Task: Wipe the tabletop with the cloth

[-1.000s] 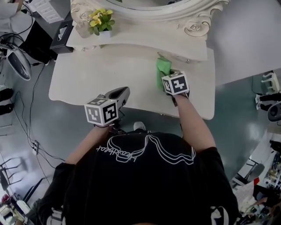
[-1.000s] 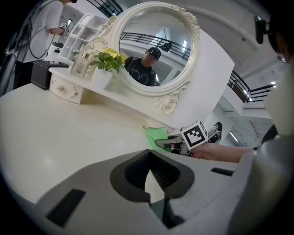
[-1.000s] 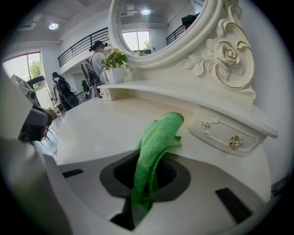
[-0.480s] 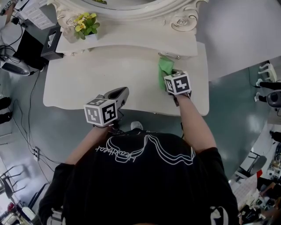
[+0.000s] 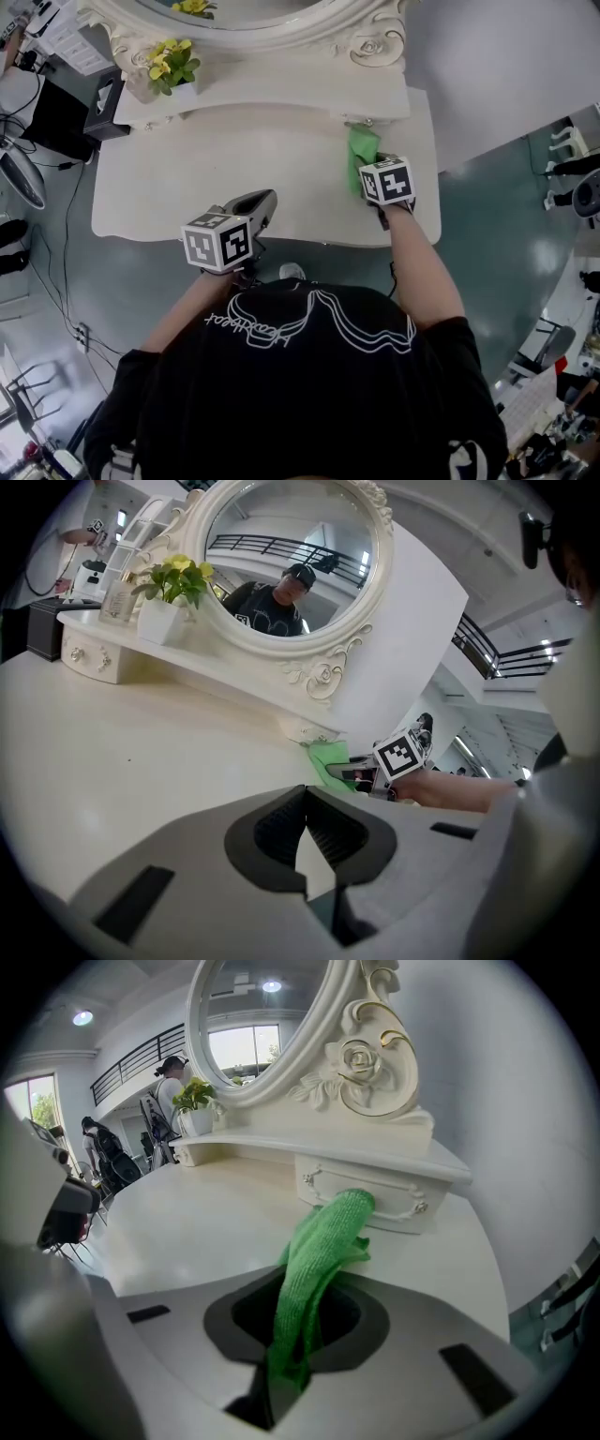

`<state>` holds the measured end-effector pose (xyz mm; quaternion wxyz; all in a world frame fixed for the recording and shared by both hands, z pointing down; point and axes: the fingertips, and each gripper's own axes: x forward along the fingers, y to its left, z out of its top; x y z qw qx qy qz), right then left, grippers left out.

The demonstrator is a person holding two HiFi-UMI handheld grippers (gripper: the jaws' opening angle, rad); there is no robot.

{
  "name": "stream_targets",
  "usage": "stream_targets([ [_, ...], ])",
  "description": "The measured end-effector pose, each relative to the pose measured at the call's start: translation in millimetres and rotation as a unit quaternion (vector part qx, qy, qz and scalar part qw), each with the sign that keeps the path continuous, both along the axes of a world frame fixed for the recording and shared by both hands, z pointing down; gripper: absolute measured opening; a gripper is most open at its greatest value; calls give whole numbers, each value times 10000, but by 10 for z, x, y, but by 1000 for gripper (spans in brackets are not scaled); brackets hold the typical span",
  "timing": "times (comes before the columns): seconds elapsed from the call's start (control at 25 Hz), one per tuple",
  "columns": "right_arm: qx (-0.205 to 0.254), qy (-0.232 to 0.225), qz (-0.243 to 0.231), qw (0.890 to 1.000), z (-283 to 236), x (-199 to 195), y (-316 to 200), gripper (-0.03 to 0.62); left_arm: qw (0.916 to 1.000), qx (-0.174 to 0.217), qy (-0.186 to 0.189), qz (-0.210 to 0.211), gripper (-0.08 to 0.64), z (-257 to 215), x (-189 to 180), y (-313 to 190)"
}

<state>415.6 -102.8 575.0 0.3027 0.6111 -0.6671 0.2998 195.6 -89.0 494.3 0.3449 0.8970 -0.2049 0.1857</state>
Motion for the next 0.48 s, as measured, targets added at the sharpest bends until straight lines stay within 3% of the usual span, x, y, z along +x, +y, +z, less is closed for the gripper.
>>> stream_targets([
  [0.48,51,46,405,9992,1,438,232,57,9997,-53,-93,205,3,57,152,97],
])
